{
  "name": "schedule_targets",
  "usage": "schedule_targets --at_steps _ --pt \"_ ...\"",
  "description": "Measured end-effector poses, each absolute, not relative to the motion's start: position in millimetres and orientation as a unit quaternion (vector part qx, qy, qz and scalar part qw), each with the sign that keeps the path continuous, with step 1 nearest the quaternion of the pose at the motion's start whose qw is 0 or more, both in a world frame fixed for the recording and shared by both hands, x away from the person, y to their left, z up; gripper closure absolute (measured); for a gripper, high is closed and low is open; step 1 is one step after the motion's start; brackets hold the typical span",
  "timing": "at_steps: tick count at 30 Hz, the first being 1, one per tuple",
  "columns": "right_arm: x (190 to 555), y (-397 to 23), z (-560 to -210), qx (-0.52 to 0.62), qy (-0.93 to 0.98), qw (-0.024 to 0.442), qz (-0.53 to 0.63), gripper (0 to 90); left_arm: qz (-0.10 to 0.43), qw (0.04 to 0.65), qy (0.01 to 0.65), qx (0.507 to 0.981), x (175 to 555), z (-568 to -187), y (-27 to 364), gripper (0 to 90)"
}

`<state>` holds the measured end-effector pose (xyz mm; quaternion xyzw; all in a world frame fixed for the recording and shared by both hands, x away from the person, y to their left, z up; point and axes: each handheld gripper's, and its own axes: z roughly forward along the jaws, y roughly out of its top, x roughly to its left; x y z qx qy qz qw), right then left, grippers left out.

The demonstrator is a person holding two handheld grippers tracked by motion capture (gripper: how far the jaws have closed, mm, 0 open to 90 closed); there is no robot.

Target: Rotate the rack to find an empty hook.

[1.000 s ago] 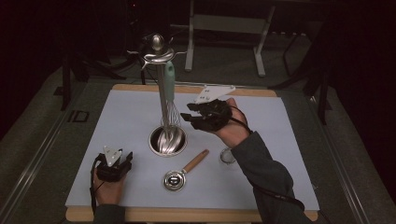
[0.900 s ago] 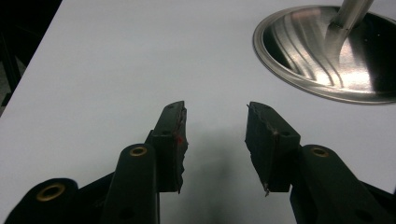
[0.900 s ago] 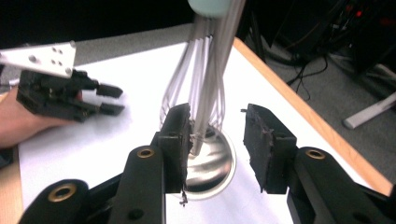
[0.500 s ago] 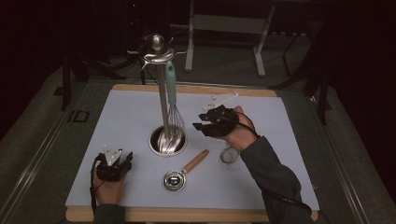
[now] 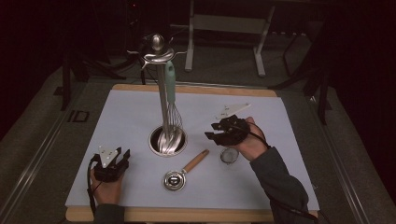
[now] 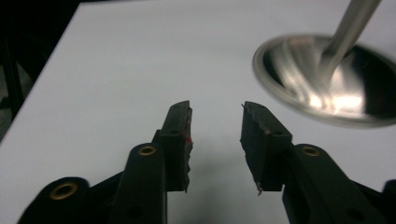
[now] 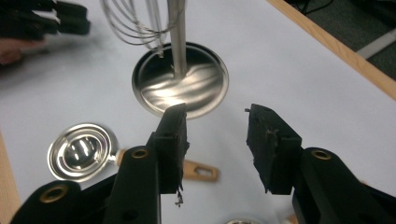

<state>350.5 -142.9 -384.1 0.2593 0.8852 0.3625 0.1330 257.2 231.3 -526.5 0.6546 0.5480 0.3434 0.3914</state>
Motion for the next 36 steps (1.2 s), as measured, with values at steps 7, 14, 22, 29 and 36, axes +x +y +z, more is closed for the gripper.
schedule_targets --at_steps 7,14,22,29,36 --pt "344 -156 -403 0.285 0.881 0.134 0.353 56.3 0.337 0.478 0.519 0.623 248 -498 224 87.0" --pt "333 -179 -425 0.31 0.873 0.142 0.349 55.1 0.339 0.55 0.489 0.586 250 -457 212 89.8" --pt "326 -207 -453 0.354 0.858 0.151 0.341 54.0 0.339 0.612 0.453 0.552 253 -419 192 89.7" --pt "320 -215 -473 0.365 0.862 0.155 0.316 57.3 0.35 0.646 0.426 0.528 251 -388 180 89.7" --pt "319 -230 -478 0.398 0.85 0.171 0.299 54.2 0.371 0.656 0.396 0.525 259 -352 171 89.7"
